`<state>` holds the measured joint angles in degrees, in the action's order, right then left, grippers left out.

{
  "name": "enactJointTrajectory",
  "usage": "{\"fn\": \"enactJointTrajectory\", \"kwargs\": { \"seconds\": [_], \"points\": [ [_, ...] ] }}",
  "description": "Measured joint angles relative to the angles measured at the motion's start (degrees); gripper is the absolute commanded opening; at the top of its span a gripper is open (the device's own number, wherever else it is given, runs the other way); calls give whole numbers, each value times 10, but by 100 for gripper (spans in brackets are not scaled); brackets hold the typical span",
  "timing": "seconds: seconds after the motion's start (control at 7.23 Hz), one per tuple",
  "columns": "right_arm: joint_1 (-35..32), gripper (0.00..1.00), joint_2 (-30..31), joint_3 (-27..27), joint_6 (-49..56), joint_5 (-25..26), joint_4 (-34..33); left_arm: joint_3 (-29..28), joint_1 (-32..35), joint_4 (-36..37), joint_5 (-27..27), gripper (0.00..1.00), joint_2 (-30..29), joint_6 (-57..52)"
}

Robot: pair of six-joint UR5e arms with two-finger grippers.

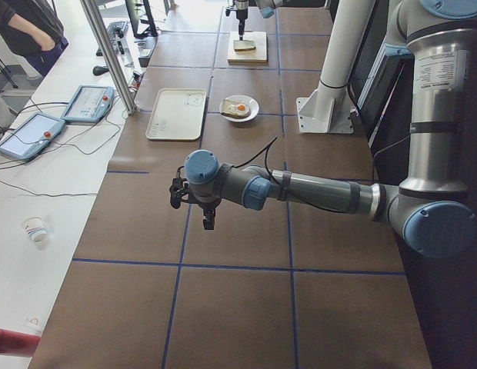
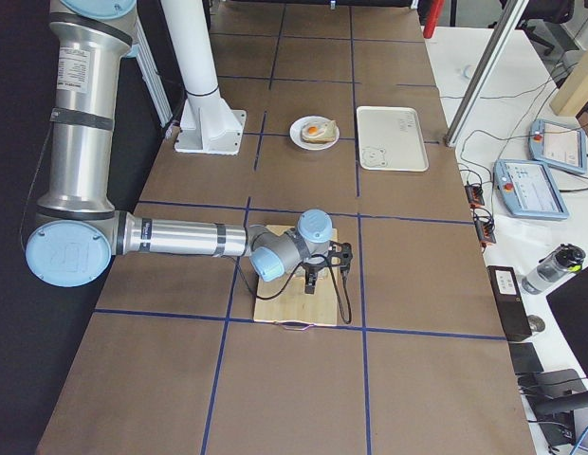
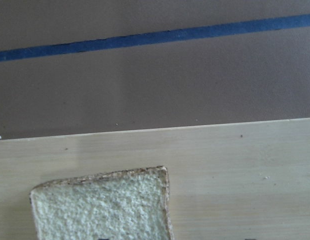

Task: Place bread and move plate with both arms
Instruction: 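Lower the right gripper onto the bread slice on the wooden board and grasp it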

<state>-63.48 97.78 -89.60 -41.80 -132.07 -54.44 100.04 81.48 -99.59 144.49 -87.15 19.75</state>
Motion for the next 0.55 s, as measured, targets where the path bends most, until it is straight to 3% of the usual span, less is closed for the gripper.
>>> {"fn": "enactJointTrajectory", "kwargs": {
  "seconds": [0.28,0.55],
  "points": [
    [6,45,0,2,1,1,0,-2,0,0,0,100,-3,0],
    [7,44,1,4,2,1,-1,-3,0,0,0,100,-4,-1]
  ]
}}
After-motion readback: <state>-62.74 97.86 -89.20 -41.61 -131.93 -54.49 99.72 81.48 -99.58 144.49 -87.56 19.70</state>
